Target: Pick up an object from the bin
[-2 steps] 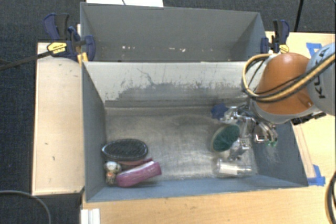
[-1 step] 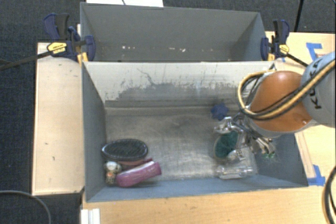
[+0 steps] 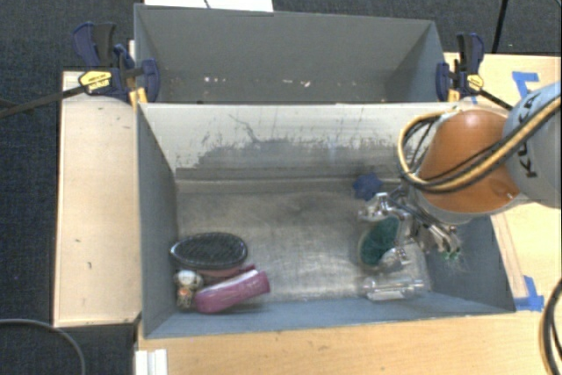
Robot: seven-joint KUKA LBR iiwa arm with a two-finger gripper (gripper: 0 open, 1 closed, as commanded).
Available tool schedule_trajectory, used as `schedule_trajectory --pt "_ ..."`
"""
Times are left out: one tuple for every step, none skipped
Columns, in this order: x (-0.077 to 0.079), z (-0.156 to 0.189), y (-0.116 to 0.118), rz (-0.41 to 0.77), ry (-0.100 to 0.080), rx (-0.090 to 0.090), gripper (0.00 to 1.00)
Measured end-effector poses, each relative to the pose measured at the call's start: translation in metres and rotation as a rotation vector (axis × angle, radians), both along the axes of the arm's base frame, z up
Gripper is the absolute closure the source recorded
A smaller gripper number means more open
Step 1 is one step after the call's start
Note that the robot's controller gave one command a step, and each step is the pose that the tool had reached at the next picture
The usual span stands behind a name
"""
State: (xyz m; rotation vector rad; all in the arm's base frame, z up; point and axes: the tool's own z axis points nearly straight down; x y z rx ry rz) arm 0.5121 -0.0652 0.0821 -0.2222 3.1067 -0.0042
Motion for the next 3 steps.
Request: schedule_trajectory --pt "-0.004 -0.002 0.0 -0.002 0.014 0.0 1.0" --pt "-0.003 0.027 0.0 -0.009 0.021 0.001 1.0" --pt "-0.001 0.089 0.0 -0.017 0.018 0.0 1.0"
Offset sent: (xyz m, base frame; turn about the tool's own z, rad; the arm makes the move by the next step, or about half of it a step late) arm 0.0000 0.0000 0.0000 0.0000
